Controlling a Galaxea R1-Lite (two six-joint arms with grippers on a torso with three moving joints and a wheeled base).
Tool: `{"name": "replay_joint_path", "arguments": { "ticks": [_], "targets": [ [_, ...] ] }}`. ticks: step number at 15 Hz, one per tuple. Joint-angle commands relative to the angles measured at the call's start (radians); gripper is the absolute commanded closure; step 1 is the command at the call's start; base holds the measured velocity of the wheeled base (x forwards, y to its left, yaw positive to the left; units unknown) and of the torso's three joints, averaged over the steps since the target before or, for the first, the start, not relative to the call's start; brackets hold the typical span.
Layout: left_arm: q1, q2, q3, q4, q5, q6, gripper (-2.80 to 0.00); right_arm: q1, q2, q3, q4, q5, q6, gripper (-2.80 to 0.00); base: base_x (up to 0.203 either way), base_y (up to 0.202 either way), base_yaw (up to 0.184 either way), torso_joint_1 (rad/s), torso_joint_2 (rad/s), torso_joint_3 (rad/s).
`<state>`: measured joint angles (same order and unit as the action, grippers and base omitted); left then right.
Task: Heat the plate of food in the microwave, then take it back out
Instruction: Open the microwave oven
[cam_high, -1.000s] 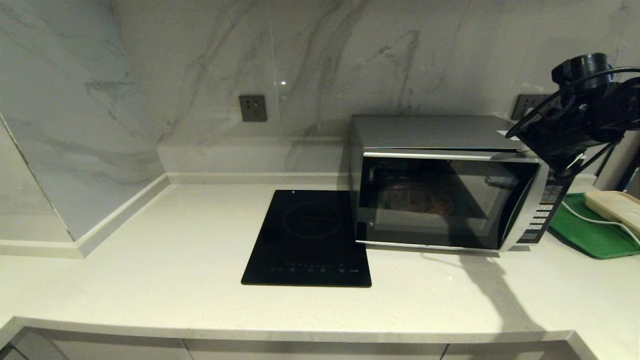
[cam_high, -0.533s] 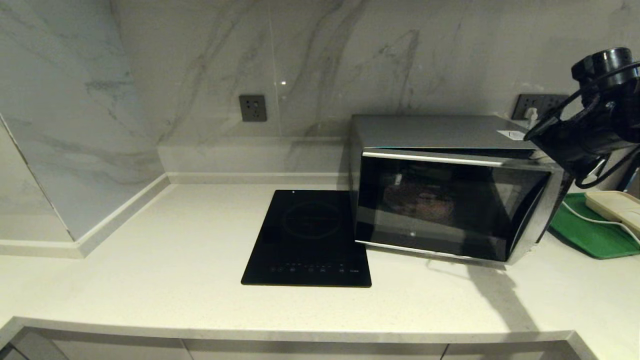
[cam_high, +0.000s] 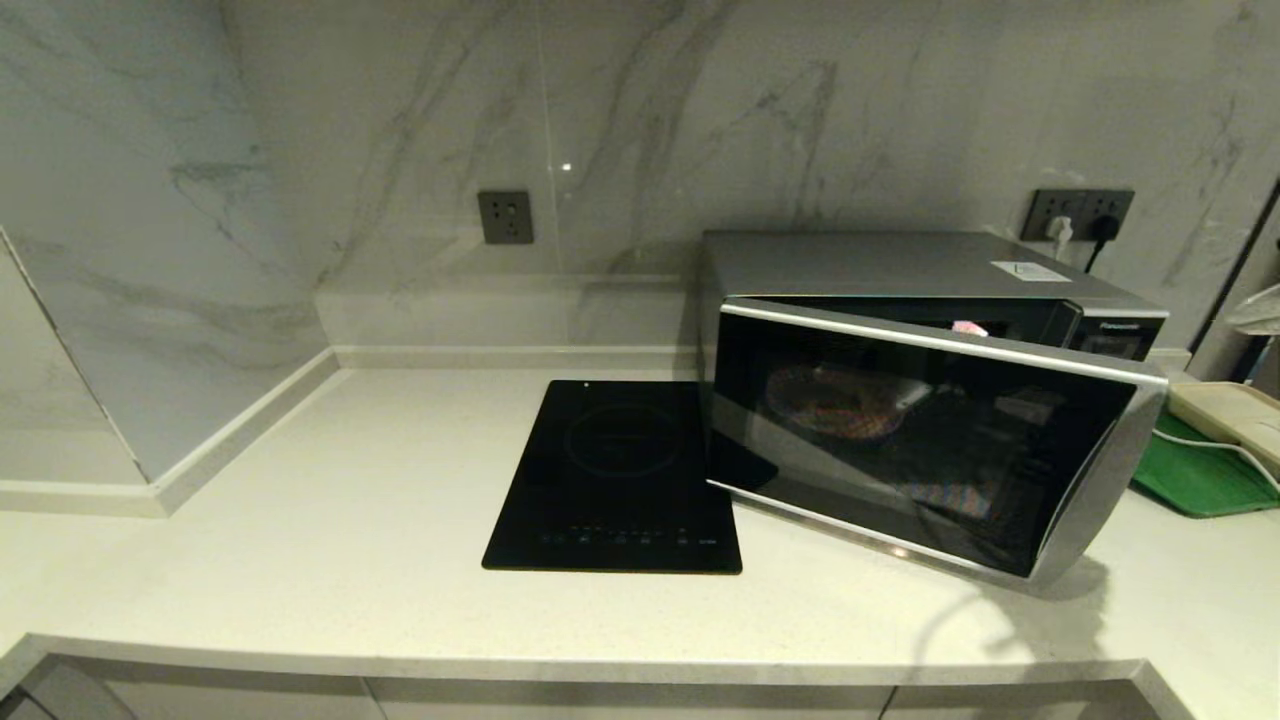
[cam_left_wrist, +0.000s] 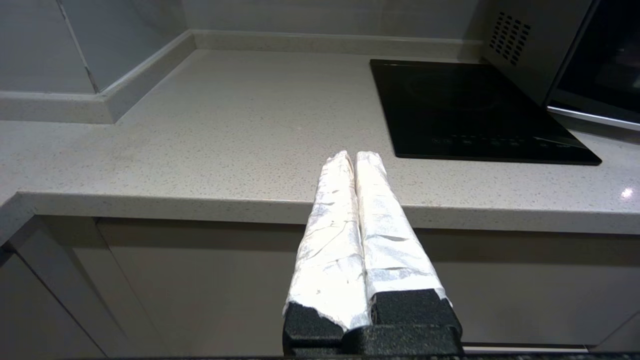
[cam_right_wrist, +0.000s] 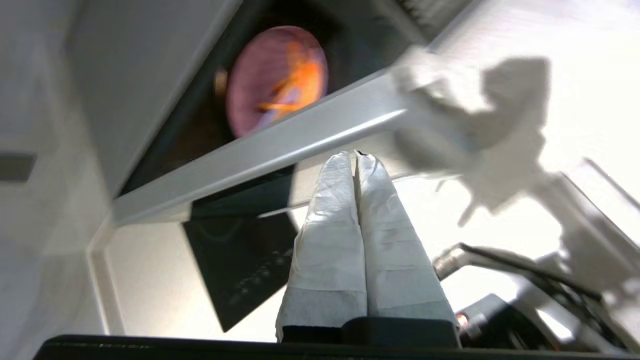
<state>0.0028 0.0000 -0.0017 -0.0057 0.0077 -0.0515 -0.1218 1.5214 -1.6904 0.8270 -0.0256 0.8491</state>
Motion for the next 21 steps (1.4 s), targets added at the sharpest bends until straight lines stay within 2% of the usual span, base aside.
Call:
{"name": "replay_joint_path", "arguments": {
  "ticks": [1,8,13,14,17,19,21],
  "targets": [
    [0.000,0.000,0.000,0.000,0.000,-0.001,0.00,-0.026,-0.031,0.065,0.003,0.001,0.002,0.00,0.000,0.000,0.000,0.000,0.00,0.000],
    [0.000,0.000,0.000,0.000,0.000,-0.001,0.00,-0.033,0.158,0.076,-0.094,0.001,0.005,0.00,0.000,0.000,0.000,0.000,0.00,0.000],
    [0.000,0.000,0.000,0.000,0.000,-0.001,0.00,-0.028,0.219,0.084,-0.151,0.007,-0.013,0.00,0.000,0.000,0.000,0.000,0.00,0.000],
    [0.000,0.000,0.000,0.000,0.000,-0.001,0.00,-0.025,0.218,0.103,-0.150,0.008,-0.032,0.00,0.000,0.000,0.000,0.000,0.00,0.000],
    [0.000,0.000,0.000,0.000,0.000,-0.001,0.00,0.003,0.171,0.182,-0.149,0.021,-0.162,0.00,0.000,0.000,0.000,0.000,0.00,0.000],
    [0.000,0.000,0.000,0.000,0.000,-0.001,0.00,0.025,0.130,0.199,-0.148,0.063,-0.205,0.00,0.000,0.000,0.000,0.000,0.00,0.000],
    [0.000,0.000,0.000,0.000,0.000,-0.001,0.00,0.061,0.102,0.229,-0.146,0.072,-0.241,0.00,0.000,0.000,0.000,0.000,0.00,0.000]
  ]
}}
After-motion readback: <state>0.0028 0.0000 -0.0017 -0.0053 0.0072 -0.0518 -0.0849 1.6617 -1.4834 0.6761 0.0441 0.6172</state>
